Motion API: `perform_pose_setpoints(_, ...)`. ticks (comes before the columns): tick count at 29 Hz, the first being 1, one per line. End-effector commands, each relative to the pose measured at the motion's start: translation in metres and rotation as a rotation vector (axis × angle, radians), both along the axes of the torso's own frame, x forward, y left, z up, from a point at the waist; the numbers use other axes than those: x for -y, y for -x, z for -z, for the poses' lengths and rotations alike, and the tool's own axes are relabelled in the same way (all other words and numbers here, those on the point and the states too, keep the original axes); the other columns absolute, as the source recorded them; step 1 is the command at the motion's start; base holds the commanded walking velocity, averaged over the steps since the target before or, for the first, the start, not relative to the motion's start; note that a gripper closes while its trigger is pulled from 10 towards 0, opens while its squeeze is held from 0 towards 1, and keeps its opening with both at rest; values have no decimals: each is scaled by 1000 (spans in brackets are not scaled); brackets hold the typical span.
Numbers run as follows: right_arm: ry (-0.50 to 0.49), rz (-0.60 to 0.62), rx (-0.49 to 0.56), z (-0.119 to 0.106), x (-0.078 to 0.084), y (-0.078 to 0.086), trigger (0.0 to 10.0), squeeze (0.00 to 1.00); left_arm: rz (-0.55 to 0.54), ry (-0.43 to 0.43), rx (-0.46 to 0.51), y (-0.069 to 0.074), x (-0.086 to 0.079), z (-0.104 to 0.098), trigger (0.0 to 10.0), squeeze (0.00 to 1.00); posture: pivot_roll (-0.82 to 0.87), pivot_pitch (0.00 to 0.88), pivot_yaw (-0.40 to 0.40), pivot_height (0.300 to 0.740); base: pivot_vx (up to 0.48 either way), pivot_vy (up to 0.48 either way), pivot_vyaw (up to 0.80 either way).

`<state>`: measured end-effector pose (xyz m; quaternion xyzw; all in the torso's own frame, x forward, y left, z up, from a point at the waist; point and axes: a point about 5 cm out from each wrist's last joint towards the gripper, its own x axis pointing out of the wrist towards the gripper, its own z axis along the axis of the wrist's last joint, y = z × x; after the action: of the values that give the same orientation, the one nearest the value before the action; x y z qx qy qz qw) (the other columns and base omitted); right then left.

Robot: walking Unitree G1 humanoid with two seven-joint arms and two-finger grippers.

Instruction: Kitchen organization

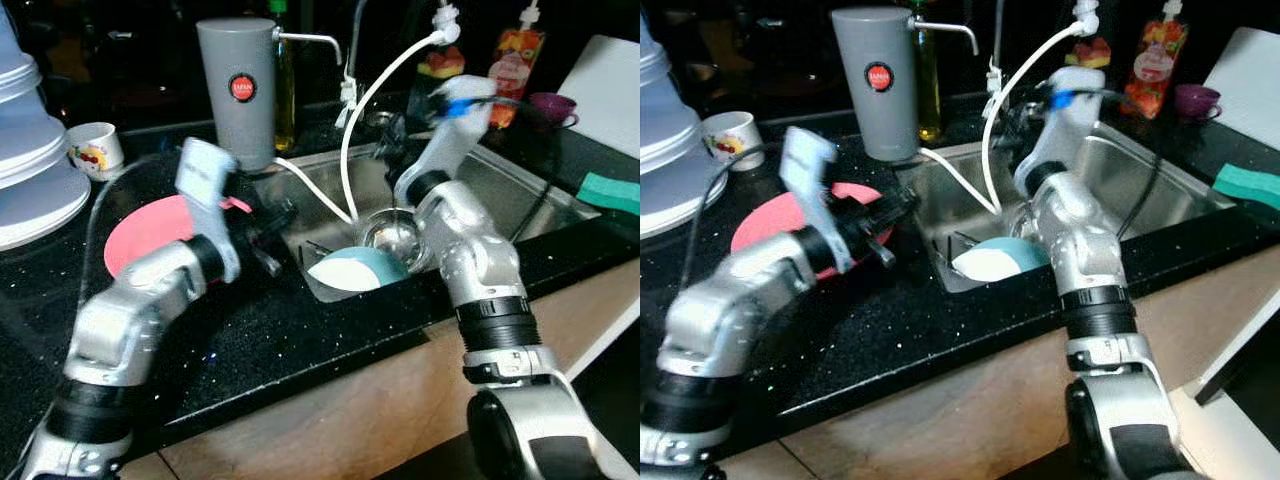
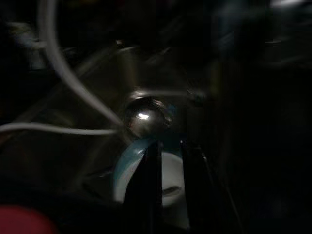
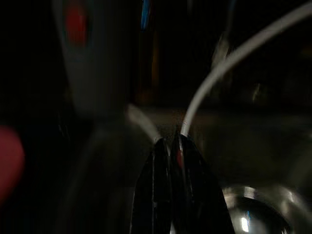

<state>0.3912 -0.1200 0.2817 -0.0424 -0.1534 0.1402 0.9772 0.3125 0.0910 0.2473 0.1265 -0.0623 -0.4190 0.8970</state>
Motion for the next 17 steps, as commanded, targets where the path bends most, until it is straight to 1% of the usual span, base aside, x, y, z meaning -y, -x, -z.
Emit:
perform_pose_setpoints(1,68,44,-77,27,1,-3,10000,0,23,-82,6,-1,7,9,10000,0,-29,37,32,740,0,0,0)
perform_pose_setpoints(3,62,77,-135,44,4,-4,10000,0,45,-122,0,-3,15,17,10000,0,-35,39,35,740,0,0,0)
perform_pose_setpoints(5,53,110,-174,59,9,-3,10000,0,51,-142,-9,-7,21,25,10000,0,-34,38,36,740,0,0,0)
perform_pose_setpoints(6,53,110,-174,59,9,-3,10000,0,51,-142,-9,-7,21,25,10000,0,-34,38,36,740,0,0,0)
perform_pose_setpoints(8,19,128,-204,69,12,-1,10000,0,28,-197,18,-13,21,29,10000,0,-39,41,47,740,0,0,0)
perform_pose_setpoints(9,19,128,-204,69,12,-1,10000,0,28,-197,18,-13,21,29,10000,0,-39,41,47,740,0,0,0)
perform_pose_setpoints(11,-15,148,-216,72,16,-1,10000,0,12,-202,27,-17,19,29,10000,0,-39,41,47,740,0,0,0)
perform_pose_setpoints(12,-15,148,-216,72,16,-1,10000,0,12,-202,27,-17,19,29,10000,0,-39,41,47,740,0,0,0)
perform_pose_setpoints(14,-46,150,-225,73,18,-1,10000,0,8,-205,31,-18,18,28,10000,0,-39,41,47,740,0,0,0)
perform_pose_setpoints(15,-69,148,-229,73,18,-1,10000,384,5,-205,33,-19,17,28,10000,0,-34,42,46,740,0,0,0)
perform_pose_setpoints(16,-87,149,-230,72,18,-1,10000,733,1,-205,36,-19,16,28,10000,0,-34,42,46,740,0,0,0)
perform_pose_setpoints(17,-99,148,-228,71,18,-2,10000,1000,-2,-204,38,-20,15,28,10000,0,-34,42,46,740,0,0,0)
